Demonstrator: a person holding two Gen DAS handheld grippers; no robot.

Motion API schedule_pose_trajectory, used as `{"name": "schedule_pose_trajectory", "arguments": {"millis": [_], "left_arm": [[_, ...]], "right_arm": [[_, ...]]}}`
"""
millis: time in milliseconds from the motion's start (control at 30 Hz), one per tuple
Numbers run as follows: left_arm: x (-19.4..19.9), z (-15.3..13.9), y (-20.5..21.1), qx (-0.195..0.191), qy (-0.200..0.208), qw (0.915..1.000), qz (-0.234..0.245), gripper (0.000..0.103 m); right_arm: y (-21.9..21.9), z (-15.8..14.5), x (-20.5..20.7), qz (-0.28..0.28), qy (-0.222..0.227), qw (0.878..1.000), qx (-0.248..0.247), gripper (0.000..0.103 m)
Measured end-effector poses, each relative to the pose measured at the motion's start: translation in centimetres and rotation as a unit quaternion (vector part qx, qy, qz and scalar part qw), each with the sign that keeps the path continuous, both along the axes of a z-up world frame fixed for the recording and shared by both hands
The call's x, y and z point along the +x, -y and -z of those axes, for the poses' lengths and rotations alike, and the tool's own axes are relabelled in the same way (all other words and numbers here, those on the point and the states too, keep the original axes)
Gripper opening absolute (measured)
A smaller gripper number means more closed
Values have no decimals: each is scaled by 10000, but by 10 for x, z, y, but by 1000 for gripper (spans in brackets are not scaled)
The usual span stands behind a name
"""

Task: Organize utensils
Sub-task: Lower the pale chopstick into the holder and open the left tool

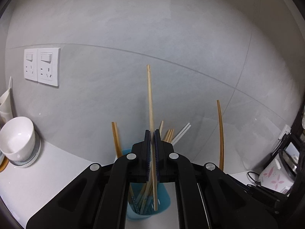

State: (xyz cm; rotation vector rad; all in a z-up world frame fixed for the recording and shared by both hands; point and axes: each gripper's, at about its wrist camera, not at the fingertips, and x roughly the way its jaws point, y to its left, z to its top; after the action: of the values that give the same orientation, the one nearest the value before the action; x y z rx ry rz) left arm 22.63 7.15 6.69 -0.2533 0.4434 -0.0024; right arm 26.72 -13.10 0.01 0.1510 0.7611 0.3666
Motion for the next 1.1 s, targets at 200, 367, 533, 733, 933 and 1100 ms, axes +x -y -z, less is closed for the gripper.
{"name": "schedule_pose_trajectory", "arguments": {"millis": [200, 367, 533, 733, 933, 1100], "left_arm": [[11, 24, 10, 122, -1, 9998, 141, 4], [11, 39, 13, 158, -65, 9997, 192, 4], [16, 50, 15, 192, -181, 9995, 174, 4], [19, 55, 19, 256, -405, 9984, 293, 4], [5, 50, 14, 306, -501, 9978, 309, 51], [-10, 45, 2, 417, -726, 9964, 107, 71]], "right_arm": [[2, 9, 1, 5, -49, 10000, -56, 6], [2, 15, 2, 8, -122, 9999, -88, 6], [-2, 15, 1, -31, -138, 9998, -101, 6], [-2, 14, 0, -69, -140, 9998, -98, 6], [0, 12, 0, -86, -125, 9999, -75, 6], [-5, 9, 2, -234, -37, 9997, 13, 6]]}}
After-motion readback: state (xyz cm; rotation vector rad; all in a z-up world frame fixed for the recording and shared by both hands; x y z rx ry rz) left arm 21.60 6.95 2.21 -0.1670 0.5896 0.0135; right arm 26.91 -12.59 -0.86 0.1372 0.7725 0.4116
